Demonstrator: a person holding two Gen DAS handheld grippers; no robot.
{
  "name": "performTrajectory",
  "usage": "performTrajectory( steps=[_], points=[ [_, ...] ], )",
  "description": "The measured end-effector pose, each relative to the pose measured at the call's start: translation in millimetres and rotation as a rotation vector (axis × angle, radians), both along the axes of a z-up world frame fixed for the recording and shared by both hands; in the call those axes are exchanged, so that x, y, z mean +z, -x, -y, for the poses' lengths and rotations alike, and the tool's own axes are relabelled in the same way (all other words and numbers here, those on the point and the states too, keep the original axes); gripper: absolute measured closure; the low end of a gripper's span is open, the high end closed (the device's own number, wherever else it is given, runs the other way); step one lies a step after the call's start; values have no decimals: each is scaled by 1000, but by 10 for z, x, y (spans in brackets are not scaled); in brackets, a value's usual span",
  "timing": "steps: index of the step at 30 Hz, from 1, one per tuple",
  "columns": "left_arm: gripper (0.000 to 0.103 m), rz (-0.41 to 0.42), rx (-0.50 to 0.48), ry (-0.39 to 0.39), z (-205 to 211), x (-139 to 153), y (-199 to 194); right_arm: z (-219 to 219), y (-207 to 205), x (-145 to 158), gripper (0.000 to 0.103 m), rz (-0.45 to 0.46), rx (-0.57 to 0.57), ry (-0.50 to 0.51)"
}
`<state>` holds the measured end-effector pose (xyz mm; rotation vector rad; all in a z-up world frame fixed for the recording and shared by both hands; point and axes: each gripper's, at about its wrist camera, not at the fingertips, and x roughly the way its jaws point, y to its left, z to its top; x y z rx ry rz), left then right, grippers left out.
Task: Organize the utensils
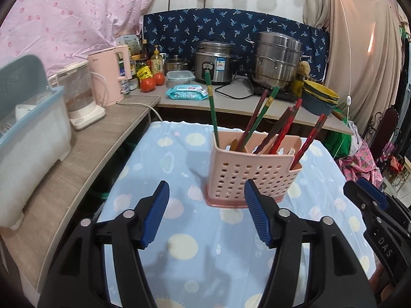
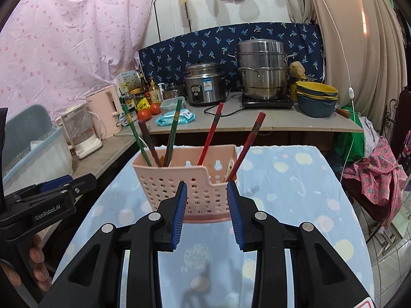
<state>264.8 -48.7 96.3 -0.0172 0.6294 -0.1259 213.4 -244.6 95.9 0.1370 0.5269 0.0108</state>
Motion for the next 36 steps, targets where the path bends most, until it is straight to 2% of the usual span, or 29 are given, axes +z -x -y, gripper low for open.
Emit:
performTrajectory(
  steps=[4,11,17,25,32,33,34,36],
  points=[
    [36,-11,12,-5,-28,-49,113,-11,126,-40,62,-19,-10,1],
    [29,-18,15,-32,-10,-121,277,-29,273,-132,60,-69,-7,16],
    [22,-34,20,-39,-17,-206,381,-38,393,-203,50,-86,-18,31],
    [15,-58,31,-43,-23,-294,454,57,509,-271,24,-84,-53,29],
    [10,-76,43,-47,-37,-373,485,95,570,-362,17,-94,-66,34],
    [10,-79,44,-48,-40,-389,490,97,576,-381,15,-98,-65,31],
    [10,-83,46,-49,-39,-402,492,103,586,-392,7,-99,-65,30],
    [9,-86,51,-55,-36,-424,502,120,610,-425,7,-98,-71,21]
  ],
)
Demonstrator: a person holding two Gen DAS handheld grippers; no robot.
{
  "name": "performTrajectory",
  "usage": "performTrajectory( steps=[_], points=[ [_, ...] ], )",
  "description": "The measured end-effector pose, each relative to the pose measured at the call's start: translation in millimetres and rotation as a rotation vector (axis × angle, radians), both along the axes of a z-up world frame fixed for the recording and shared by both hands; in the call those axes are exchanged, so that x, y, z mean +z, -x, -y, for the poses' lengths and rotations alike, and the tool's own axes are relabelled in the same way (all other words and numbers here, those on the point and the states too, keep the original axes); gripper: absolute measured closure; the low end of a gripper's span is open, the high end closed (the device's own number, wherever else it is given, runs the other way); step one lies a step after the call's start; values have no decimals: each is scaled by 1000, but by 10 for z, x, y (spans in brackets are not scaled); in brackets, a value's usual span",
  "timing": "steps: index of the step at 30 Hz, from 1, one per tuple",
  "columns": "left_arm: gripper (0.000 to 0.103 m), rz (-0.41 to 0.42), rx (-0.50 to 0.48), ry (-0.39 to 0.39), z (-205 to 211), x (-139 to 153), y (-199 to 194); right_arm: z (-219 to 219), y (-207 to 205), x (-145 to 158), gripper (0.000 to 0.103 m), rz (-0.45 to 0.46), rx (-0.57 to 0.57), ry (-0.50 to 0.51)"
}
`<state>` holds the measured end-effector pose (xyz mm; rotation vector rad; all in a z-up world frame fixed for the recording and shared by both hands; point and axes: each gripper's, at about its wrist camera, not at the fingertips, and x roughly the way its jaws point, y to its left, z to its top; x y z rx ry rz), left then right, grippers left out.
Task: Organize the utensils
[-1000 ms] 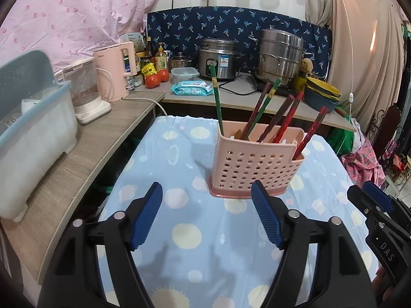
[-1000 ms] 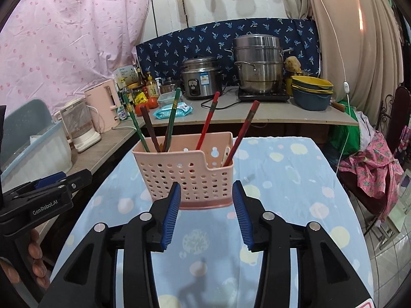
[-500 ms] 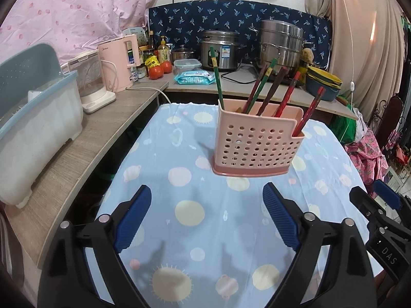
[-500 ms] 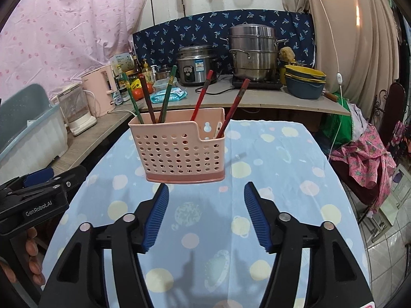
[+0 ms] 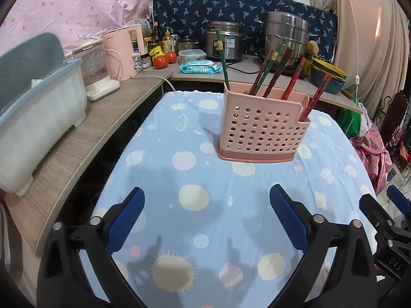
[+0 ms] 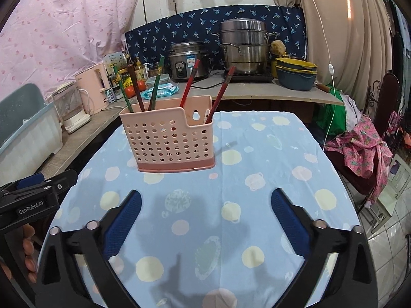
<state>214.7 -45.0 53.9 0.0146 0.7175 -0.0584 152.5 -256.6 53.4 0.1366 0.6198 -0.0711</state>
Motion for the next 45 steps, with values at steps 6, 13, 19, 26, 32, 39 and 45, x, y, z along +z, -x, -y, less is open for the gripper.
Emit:
performTrajectory(
  steps=[6,13,19,26,32,39,45],
  points=[
    [7,-4,27,-22,-13,-45,13,51,29,-45,7,-3,-17,-1],
    [7,-11,34,-35,-24,-101,36,74,82,-83,7,1,-36,31],
    [7,-11,33,-48,-3,-139,67,60,92,-134,7,-12,-34,35],
    [7,-15,40,-57,4,-174,78,16,100,-192,7,-22,-34,54],
    [7,-7,50,-63,9,-176,93,18,102,-209,7,-26,-35,55],
    [7,-18,50,-57,-4,-202,94,-9,92,-248,7,-35,-25,58],
    [7,-17,47,-59,8,-211,98,-21,92,-263,7,-39,-26,61]
  ],
)
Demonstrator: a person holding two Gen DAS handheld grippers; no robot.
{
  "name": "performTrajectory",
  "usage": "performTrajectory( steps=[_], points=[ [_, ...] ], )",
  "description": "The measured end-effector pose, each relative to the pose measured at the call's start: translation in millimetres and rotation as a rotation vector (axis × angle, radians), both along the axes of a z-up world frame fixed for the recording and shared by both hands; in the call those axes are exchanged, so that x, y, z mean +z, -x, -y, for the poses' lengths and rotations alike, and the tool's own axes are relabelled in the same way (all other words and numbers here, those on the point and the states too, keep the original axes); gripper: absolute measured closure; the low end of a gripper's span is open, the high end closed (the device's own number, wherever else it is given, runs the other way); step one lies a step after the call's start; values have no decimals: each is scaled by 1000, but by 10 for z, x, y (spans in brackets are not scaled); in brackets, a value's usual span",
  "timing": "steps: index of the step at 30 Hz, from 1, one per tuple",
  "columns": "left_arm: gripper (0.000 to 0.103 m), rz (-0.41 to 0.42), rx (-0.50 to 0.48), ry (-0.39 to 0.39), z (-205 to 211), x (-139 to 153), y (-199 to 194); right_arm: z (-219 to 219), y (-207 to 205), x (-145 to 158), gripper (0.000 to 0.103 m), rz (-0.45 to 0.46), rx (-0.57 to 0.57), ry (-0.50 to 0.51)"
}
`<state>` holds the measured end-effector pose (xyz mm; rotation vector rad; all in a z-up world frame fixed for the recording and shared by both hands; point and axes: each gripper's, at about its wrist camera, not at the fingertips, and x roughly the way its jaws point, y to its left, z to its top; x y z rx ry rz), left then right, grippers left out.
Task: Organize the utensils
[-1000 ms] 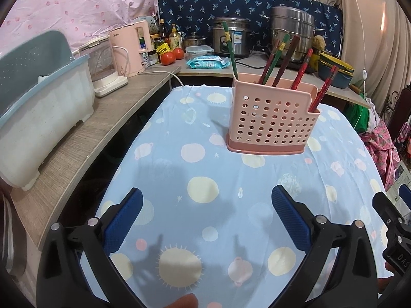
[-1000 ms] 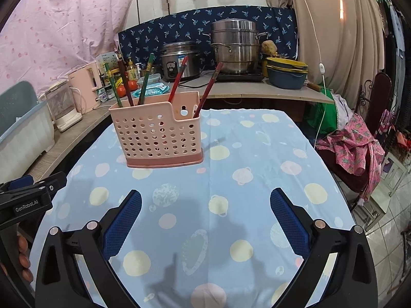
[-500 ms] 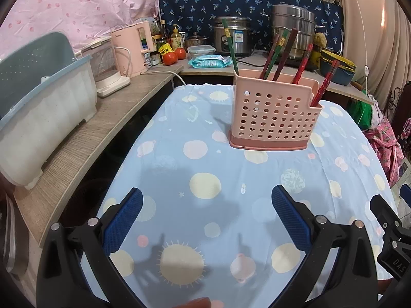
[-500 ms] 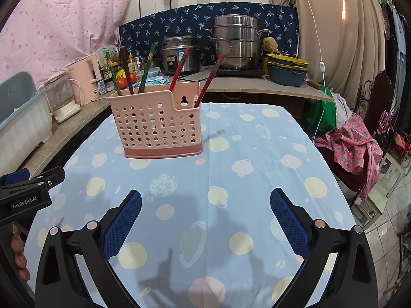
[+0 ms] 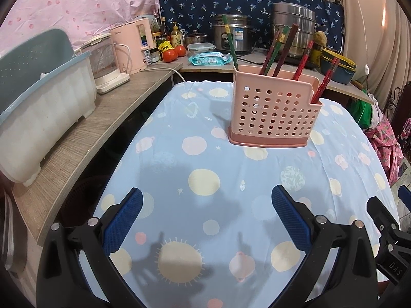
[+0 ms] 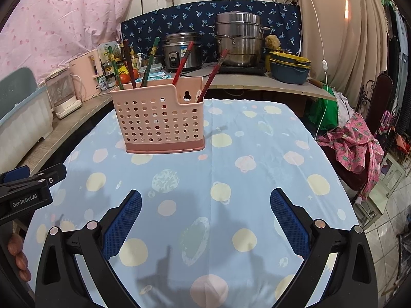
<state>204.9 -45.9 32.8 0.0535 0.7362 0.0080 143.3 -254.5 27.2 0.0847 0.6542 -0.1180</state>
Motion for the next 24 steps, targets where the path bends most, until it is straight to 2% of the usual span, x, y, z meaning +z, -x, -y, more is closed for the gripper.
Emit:
performTrajectory(
  steps=[24],
  points=[
    [7,-8,-2,-7,8,-44,17,31,10,-1,7,0,-9,0]
  ],
)
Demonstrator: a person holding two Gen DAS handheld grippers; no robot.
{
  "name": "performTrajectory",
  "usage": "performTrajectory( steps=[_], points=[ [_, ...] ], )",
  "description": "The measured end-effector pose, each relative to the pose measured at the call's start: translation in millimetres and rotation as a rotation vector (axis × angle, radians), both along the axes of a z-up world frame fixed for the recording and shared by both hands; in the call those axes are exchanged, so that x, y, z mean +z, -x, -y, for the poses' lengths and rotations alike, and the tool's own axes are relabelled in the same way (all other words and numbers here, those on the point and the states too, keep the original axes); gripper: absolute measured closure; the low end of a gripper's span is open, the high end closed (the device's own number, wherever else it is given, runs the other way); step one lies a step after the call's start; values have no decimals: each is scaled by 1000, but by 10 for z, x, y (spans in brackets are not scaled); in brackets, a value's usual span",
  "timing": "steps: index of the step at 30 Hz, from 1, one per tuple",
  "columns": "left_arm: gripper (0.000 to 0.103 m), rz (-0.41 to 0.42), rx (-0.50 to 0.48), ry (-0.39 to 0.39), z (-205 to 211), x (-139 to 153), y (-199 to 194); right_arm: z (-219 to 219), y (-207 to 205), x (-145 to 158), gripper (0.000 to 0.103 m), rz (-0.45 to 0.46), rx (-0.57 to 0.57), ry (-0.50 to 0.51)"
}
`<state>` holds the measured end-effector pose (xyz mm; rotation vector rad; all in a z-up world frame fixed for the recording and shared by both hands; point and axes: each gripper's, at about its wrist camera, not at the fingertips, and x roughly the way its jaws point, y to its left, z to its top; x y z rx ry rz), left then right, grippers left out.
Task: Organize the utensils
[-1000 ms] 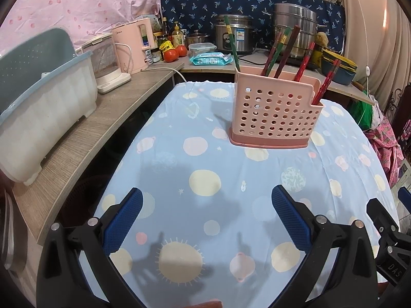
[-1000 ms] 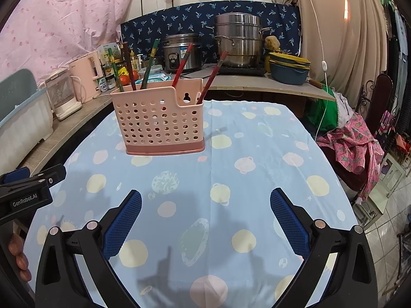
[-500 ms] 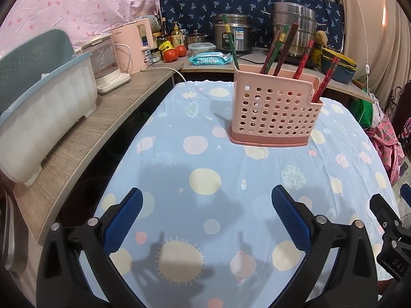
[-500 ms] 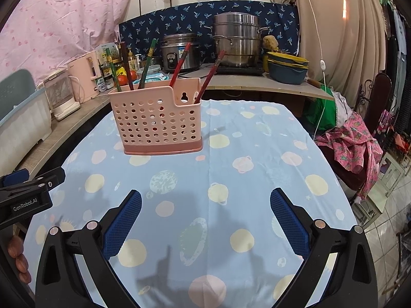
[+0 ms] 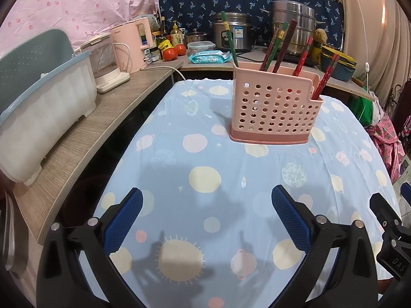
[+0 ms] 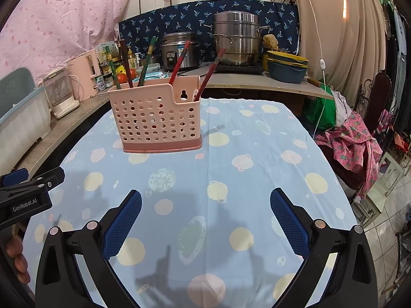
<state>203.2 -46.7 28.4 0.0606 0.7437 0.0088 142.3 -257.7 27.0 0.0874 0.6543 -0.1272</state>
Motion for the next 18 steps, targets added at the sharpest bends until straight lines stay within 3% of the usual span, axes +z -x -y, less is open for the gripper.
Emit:
performTrajectory(
  steps=[18],
  points=[
    [7,-6,6,-2,-1,-26,-16,62,25,-73,7,-6,-14,3]
  ],
)
